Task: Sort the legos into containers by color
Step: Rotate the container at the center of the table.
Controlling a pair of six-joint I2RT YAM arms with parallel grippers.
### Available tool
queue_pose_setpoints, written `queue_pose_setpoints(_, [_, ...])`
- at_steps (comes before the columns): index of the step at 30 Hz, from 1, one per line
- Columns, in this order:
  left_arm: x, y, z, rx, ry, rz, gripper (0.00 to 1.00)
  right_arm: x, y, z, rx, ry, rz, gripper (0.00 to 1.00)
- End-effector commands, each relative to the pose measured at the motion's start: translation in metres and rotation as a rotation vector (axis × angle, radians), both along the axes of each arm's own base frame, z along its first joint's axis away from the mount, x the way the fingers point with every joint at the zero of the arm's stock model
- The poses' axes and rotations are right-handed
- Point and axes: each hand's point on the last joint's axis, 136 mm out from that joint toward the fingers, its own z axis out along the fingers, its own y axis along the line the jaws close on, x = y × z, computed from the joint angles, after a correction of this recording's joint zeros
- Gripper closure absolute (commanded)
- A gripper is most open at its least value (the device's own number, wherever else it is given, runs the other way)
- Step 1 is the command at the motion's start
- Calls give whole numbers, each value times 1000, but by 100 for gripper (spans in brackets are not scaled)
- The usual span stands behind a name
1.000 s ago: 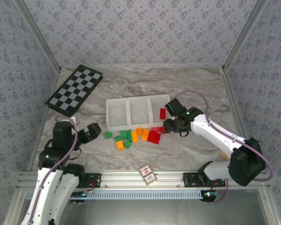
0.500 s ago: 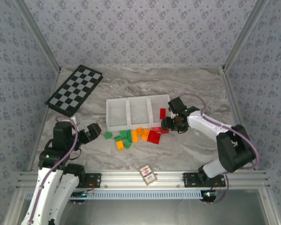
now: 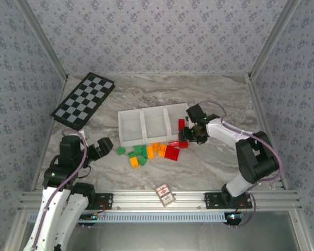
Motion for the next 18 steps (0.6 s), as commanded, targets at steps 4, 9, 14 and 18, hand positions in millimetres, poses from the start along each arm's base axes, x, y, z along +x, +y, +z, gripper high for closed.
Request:
queue_pose_setpoints(4, [5, -1, 4, -5, -15, 3, 0, -11, 10, 0, -32, 17, 38, 38])
queue_pose_setpoints(9, [5, -2, 4, -7, -14, -3, 0, -15, 10, -1, -62, 28, 41, 38])
queue_pose_setpoints(14, [5, -2, 4, -8, -14, -4, 0, -22, -4, -14, -148, 69, 35, 39])
queue_pose_setpoints(18, [5, -3, 4, -11, -15, -6, 0, -29, -13, -18, -179, 90, 32, 45])
